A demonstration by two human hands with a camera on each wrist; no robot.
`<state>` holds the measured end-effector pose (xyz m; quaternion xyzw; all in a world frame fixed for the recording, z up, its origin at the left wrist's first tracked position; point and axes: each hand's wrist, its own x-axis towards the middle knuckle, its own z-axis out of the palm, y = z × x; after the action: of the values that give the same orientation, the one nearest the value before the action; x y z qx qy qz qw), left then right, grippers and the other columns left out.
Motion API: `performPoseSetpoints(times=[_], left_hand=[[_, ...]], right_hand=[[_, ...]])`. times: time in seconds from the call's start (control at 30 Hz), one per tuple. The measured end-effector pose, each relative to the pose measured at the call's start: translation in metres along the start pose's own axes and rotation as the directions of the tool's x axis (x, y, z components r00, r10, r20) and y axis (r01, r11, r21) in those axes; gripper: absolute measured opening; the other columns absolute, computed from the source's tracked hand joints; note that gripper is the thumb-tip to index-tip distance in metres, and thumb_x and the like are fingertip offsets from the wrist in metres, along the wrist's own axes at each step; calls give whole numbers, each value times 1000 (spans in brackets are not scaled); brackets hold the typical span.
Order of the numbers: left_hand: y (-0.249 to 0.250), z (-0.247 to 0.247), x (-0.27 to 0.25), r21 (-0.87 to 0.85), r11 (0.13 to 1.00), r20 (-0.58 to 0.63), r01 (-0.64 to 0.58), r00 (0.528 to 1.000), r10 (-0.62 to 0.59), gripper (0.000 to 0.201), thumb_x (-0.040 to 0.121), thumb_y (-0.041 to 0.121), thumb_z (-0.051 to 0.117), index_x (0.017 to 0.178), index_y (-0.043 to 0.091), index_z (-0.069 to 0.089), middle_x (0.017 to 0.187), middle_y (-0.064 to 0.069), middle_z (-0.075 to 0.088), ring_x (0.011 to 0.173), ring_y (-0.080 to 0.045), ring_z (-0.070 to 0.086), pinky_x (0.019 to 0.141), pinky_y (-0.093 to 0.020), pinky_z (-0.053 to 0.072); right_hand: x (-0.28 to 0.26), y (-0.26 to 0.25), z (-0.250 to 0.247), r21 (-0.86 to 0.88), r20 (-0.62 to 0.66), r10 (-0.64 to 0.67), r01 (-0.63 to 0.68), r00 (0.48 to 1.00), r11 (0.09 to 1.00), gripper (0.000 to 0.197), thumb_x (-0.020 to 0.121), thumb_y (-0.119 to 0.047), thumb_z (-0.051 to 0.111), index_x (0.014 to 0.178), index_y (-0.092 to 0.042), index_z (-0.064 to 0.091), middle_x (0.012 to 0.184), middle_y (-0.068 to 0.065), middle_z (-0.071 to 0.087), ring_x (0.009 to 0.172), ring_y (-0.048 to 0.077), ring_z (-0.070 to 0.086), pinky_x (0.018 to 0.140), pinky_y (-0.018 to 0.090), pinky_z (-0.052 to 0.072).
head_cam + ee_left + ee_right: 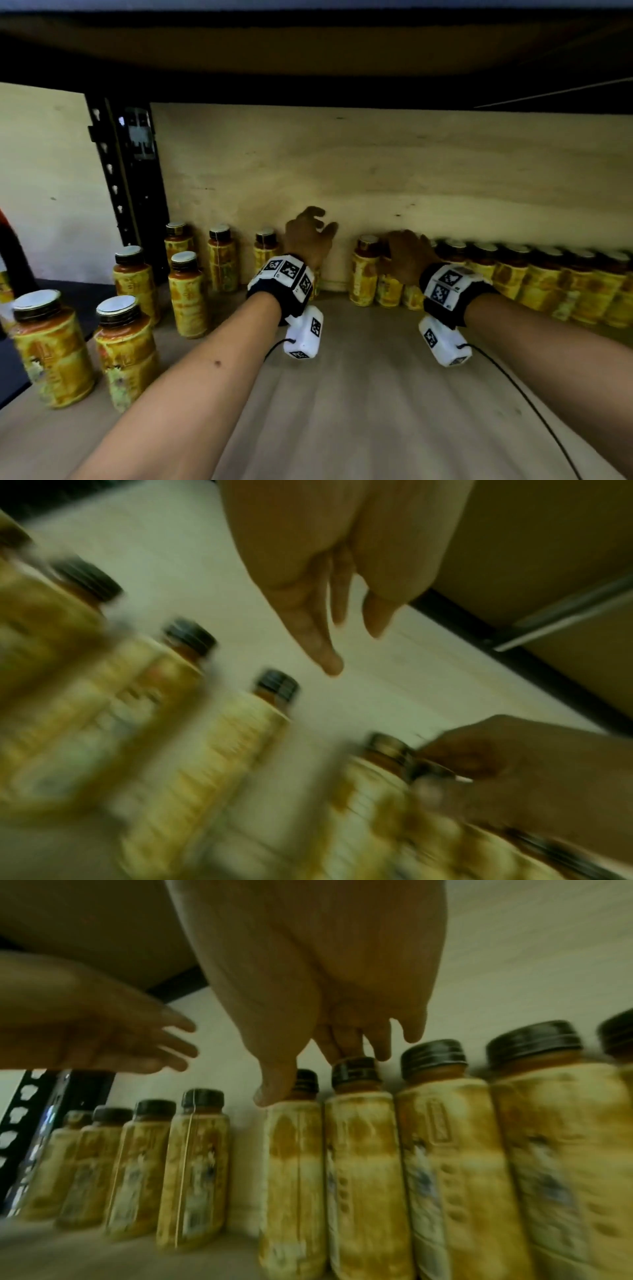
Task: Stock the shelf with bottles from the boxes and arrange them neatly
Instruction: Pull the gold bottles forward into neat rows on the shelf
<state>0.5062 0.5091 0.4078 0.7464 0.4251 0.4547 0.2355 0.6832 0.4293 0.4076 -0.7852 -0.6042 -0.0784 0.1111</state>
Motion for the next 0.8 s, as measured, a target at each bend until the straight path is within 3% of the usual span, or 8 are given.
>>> performPoseSetpoints(times=[0.1, 0.2, 0.3, 0.4, 0.5, 0.6, 0.67, 0.8], left_hand=[[6, 37, -9, -86, 995, 164, 51, 986, -37, 45, 88, 33, 66, 126, 12, 54, 118, -9, 64, 102, -25, 64, 89, -39, 53], [8, 66, -12, -31, 997, 316, 66, 947, -53, 45, 88, 28, 64, 125, 7, 52, 119, -5, 60, 110, -23, 57, 96, -38, 48], [3, 82, -14, -38, 989, 355, 145, 927, -123, 54, 80, 36, 67, 127, 17, 48, 124, -6, 60, 110, -28, 58, 97, -40, 47], [-7, 86, -15, -47, 990, 299, 132, 948, -112, 53, 81, 30, 69, 128, 19, 45, 121, -10, 63, 108, -31, 61, 92, -39, 49], [-10, 70, -18, -19, 999, 361, 41, 932, -31, 50, 86, 23, 66, 131, 17, 46, 126, -9, 61, 114, -28, 58, 94, -34, 47], [-15, 40, -26, -32, 999, 503, -34, 863, 46, 53, 82, 22, 71, 131, 14, 51, 126, -7, 62, 115, -22, 58, 99, -39, 47], [-21, 13, -34, -52, 999, 555, -12, 831, 39, 48, 85, 11, 70, 129, 13, 52, 125, -4, 62, 113, -17, 58, 99, -35, 45], [-51, -41, -52, 19, 996, 471, 90, 878, -88, 57, 82, 22, 72, 133, 15, 50, 129, -3, 60, 118, -18, 56, 105, -37, 42]], right_hand=[[-20, 5, 11, 4, -95, -85, 86, 992, 996, 42, 94, -34, 55, 128, -11, 52, 122, 14, 57, 114, 34, 53, 97, 41, 41], [-35, 12, 20, 204, -63, -95, 106, 994, 973, 58, 93, -21, 59, 145, -11, 36, 132, 18, 49, 120, 35, 50, 96, 39, 44], [-48, 23, 27, 443, -1, -33, 30, 999, 896, 52, 81, -27, 77, 126, -11, 56, 121, 12, 62, 112, 29, 59, 90, 38, 49], [-53, 33, 34, 508, 6, 31, -30, 999, 861, 41, 74, -38, 81, 104, -16, 64, 100, 2, 69, 96, 20, 65, 84, 39, 54], [-53, 33, 30, 619, -17, 71, -46, 997, 784, 41, 67, -50, 80, 96, -24, 65, 92, -6, 70, 88, 13, 66, 83, 40, 56], [-56, 17, 25, 680, 5, 75, -58, 997, 731, 37, 68, -47, 82, 93, -24, 69, 89, -7, 72, 85, 8, 67, 82, 36, 57], [-58, -2, 26, 690, 5, 51, -40, 999, 723, 43, 66, -51, 81, 95, -23, 70, 92, -6, 73, 87, 10, 68, 82, 38, 58], [-60, -53, 34, 701, 18, 22, -28, 1000, 713, 51, 67, -57, 78, 105, -24, 67, 104, -5, 72, 96, 16, 66, 87, 36, 55]])
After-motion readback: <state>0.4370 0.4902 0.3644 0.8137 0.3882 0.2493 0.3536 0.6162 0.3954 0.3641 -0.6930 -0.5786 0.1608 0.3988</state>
